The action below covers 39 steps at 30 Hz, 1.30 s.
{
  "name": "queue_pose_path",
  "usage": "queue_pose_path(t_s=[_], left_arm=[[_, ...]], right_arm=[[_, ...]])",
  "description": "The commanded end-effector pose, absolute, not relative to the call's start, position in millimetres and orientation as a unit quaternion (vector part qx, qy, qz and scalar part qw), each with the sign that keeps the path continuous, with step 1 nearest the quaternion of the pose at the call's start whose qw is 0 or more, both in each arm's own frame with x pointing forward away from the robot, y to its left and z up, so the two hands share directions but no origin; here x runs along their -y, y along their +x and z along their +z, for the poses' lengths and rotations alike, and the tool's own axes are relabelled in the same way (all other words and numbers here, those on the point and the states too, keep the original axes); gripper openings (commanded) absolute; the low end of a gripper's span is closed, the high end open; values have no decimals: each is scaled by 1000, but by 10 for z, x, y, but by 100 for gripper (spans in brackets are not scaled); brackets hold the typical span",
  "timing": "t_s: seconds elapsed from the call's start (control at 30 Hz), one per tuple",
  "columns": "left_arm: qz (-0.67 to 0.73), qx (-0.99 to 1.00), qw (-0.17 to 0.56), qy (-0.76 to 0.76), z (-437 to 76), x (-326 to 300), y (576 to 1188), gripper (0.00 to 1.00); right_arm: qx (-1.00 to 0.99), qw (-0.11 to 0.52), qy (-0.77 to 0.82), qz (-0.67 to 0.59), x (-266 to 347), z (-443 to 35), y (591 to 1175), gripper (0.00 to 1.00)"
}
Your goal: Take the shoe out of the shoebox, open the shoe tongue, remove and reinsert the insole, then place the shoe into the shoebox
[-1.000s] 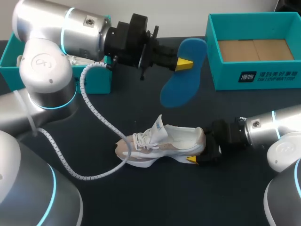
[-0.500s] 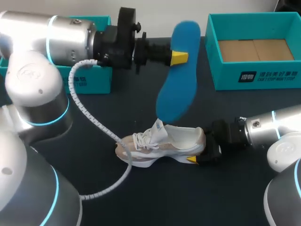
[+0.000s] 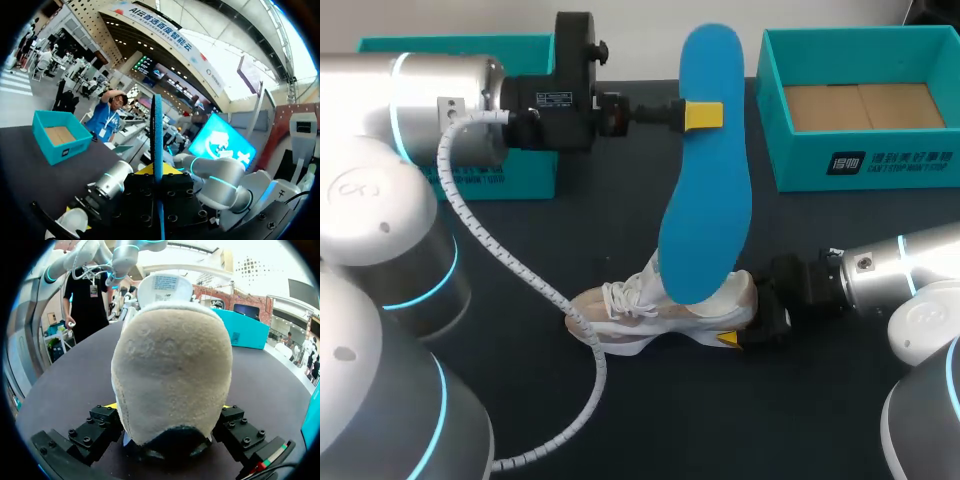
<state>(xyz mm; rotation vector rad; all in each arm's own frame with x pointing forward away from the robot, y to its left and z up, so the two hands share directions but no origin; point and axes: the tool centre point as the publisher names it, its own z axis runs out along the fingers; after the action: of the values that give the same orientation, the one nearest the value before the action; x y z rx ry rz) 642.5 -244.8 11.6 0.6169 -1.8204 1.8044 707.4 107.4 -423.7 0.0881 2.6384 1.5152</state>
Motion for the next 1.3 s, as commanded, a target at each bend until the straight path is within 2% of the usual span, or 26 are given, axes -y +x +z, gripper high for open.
queue_pose_path(t_s=[0.03,0.53,0.63,0.97,1.1,1.3], left_arm=[[663,657,268,239,88,2432,6409,0],[688,633,254,248,169,2508,6198,0],[686,611,289,268,187,2524,6160,0],[656,629,319,267,107,2552,5970,0],[647,623,358,257,116,2510,5924,0],[644,624,359,257,117,2481,5898,0]], right_arm=[[-866,50,29,496,-1094,-4263,7062,0],[-866,50,29,496,-1094,-4263,7062,0],[-866,50,29,496,-1094,-4263,7062,0],[-866,50,29,496,-1094,-4263,7062,0],[-866,50,29,496,-1094,-4263,7062,0],[-866,50,29,496,-1094,-4263,7062,0]])
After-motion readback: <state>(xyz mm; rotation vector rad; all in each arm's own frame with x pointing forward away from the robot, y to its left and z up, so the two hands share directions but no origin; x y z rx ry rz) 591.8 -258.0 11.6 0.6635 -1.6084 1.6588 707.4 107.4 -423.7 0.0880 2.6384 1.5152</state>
